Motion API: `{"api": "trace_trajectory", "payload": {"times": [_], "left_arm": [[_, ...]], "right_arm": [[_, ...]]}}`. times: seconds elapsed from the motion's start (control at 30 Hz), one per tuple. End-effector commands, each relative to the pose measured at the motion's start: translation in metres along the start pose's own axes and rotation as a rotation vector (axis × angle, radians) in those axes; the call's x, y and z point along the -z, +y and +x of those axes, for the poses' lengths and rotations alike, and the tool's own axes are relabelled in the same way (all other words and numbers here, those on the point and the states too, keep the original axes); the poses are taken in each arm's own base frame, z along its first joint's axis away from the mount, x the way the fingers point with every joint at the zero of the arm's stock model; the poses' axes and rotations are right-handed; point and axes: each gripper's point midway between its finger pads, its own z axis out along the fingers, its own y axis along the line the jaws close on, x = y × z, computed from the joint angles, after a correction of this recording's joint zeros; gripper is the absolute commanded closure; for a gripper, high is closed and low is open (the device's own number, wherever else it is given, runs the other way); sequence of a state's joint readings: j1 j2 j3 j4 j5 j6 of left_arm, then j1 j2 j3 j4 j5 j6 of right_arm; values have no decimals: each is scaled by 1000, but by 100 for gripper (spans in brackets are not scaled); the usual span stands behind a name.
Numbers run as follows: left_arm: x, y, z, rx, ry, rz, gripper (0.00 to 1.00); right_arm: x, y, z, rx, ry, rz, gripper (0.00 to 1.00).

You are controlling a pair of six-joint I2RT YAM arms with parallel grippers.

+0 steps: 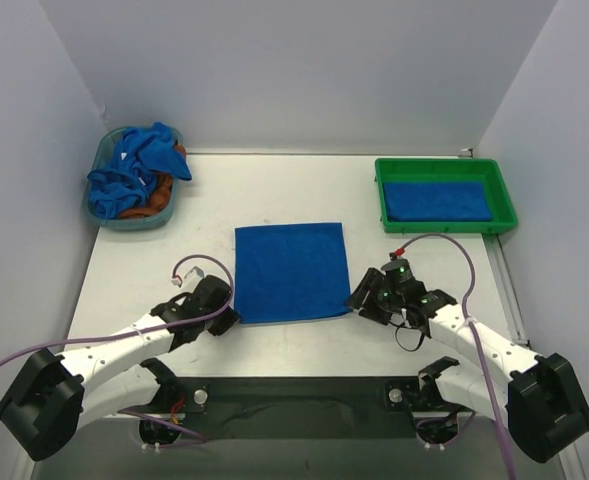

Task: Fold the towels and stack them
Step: Fold the towel

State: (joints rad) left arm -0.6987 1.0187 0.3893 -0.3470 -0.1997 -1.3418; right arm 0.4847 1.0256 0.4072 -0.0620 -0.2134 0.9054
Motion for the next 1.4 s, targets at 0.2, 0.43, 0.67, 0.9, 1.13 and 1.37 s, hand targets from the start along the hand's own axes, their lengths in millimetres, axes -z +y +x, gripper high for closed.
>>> {"api": "trace_trajectory", "payload": {"times": [0.2,0.43,0.67,0.9,1.13,1.37], "left_arm": [[3,-8,-3,5,-9,35,83],[3,-8,-3,4,-8,37,83],[3,-8,-2,4,-4,40,83],[4,-7,-3,6,-7,40,83],[5,-8,-3,8,-8,43,83],[5,-7,-3,9,-8,41,83]], "right_arm": [[-15,10,-10,-154,-58,-47,52],[-20,7,-6,-162,-35,-39,59],[-19,-6,-4,-166,-46,15,59],[-17,-7,1,-178,-26,29,59],[-17,-6,-2,-174,-41,21,60],[-17,7,-4,-180,-31,-9,65]]}}
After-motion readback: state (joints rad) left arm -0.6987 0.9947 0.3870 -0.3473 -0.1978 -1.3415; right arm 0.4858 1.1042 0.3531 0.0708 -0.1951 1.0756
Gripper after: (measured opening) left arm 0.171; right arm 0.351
